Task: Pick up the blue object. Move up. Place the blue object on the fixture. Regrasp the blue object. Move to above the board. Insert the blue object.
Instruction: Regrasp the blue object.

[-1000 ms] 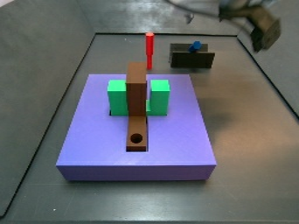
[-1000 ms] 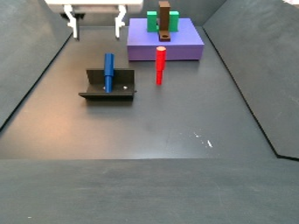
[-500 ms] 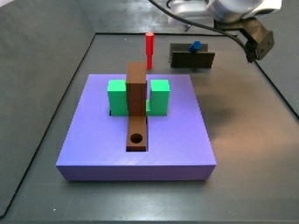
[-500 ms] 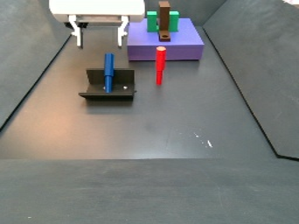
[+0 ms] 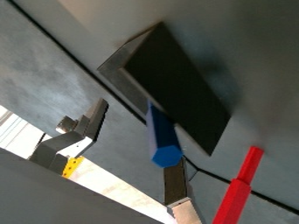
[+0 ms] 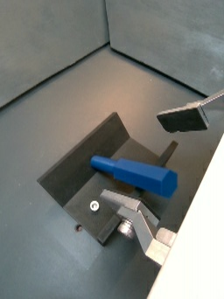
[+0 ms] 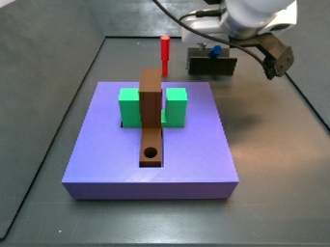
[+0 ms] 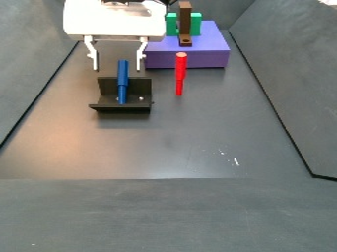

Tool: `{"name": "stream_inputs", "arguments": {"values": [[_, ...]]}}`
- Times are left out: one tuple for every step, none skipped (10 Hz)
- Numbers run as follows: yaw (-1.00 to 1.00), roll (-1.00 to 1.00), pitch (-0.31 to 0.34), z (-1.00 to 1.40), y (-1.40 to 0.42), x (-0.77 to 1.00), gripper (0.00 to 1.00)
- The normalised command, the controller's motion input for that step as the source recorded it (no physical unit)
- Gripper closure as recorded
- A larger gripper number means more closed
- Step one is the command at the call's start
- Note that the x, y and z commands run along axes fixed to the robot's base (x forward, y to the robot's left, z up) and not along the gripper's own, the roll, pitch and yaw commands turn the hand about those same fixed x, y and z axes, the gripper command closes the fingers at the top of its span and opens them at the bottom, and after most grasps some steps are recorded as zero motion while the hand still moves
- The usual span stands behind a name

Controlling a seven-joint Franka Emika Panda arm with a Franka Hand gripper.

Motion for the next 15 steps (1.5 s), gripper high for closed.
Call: {"name": "stream_inputs", "arguments": {"values": [[0.01, 0.2, 0.0, -0.33, -0.07, 0.0, 0.0], [0.0, 0.17, 0.0, -0.31, -0.05, 0.0, 0.0], [0.0, 0.15, 0.0, -0.28, -0.05, -0.01, 0.0], [0.0, 0.16, 0.0, -0.21, -0.05, -0.02, 0.0], [0.0, 0.12, 0.0, -0.16, -0.04, -0.03, 0.0], [0.0, 0.11, 0.0, -0.15, -0.03, -0.02, 0.0], [0.0, -0.03, 0.0, 0.0, 0.0, 0.0, 0.0], [0.0, 0.0, 0.0, 0.0, 0.0, 0.0, 0.0], [0.0, 0.0, 0.0, 0.0, 0.0, 0.0, 1.0], [0.0, 0.0, 0.0, 0.0, 0.0, 0.0, 1.0], [0.0, 0.0, 0.0, 0.0, 0.0, 0.0, 1.0], [0.0, 0.0, 0.0, 0.0, 0.0, 0.0, 1.0], [0.0, 0.0, 0.0, 0.0, 0.0, 0.0, 1.0], [0.0, 0.0, 0.0, 0.0, 0.0, 0.0, 1.0], [0.0, 0.0, 0.0, 0.0, 0.0, 0.0, 1.0]]}}
